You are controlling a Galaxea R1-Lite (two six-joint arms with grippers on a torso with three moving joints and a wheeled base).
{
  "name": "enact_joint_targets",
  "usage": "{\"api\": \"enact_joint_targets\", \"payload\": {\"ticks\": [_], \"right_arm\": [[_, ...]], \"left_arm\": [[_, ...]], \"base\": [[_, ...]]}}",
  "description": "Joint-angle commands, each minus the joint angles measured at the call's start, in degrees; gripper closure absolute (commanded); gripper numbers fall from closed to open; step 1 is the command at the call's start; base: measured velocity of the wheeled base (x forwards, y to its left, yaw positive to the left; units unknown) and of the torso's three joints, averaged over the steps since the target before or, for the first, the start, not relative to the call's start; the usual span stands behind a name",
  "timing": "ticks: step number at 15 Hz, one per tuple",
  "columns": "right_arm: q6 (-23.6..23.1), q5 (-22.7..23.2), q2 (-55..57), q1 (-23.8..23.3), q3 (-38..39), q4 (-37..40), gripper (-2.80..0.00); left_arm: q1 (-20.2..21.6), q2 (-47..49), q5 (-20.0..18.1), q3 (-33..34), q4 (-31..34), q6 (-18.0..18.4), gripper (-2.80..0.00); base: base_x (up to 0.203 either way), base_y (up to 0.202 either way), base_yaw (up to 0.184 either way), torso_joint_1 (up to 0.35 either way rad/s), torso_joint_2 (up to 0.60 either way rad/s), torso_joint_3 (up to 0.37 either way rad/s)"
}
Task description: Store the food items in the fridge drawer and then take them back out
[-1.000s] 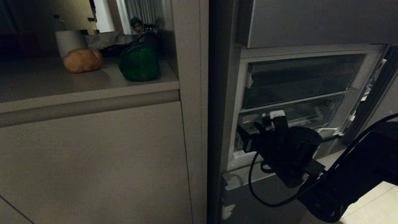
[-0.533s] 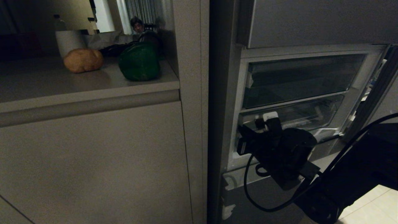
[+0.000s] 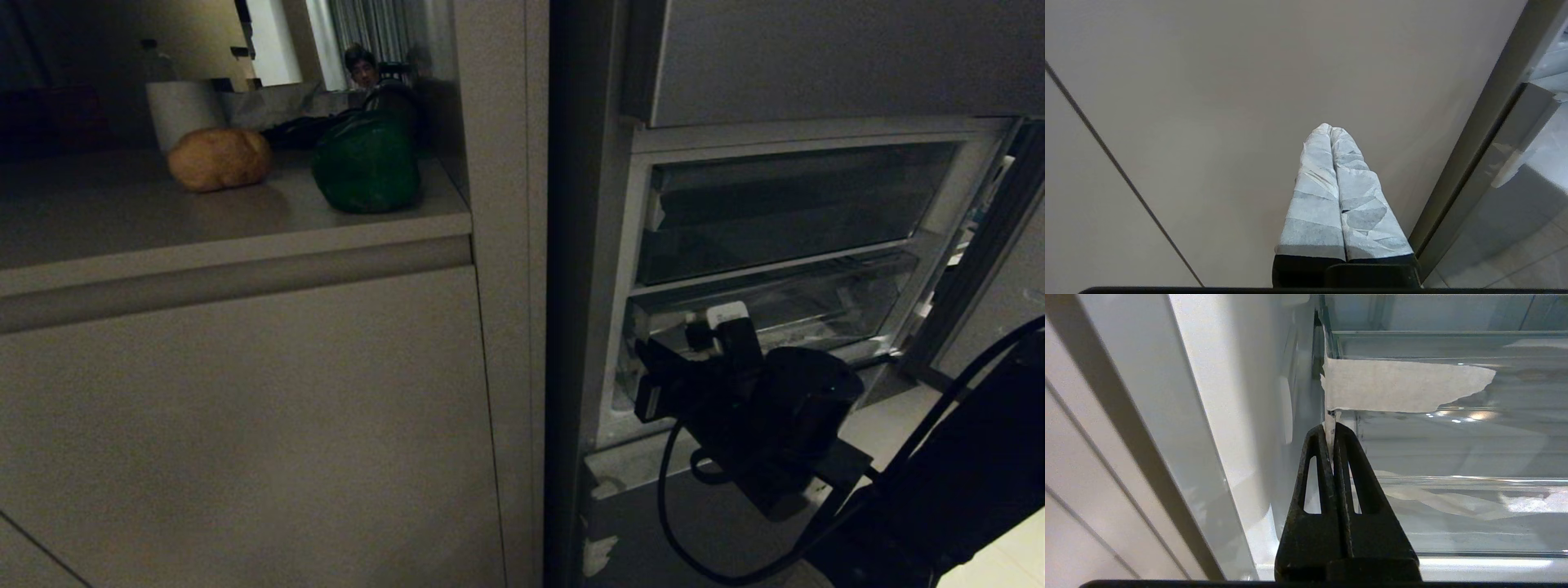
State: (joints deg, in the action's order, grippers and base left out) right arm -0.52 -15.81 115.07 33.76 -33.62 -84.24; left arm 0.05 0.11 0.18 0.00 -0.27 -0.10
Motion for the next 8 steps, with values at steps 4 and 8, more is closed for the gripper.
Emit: {"api": "enact_joint_targets", "payload": {"ticks": [4, 8], "right_arm": [[0.2, -1.2, -7.8, 3.4, 8.3, -0.7, 0.0], [0.7, -5.0, -12.1, 8.7, 14.6, -0.9, 0.0]], "left_arm": [[0.0, 0.1, 0.1, 0.0, 0.0, -0.1, 0.0], [0.0, 0.1, 0.1, 0.0, 0.0, -0.1, 0.0]], "base": [[0.0, 0.0, 0.0, 0.0, 0.0, 0.0], [0.0, 0.0, 0.0, 0.0, 0.0, 0.0]]}}
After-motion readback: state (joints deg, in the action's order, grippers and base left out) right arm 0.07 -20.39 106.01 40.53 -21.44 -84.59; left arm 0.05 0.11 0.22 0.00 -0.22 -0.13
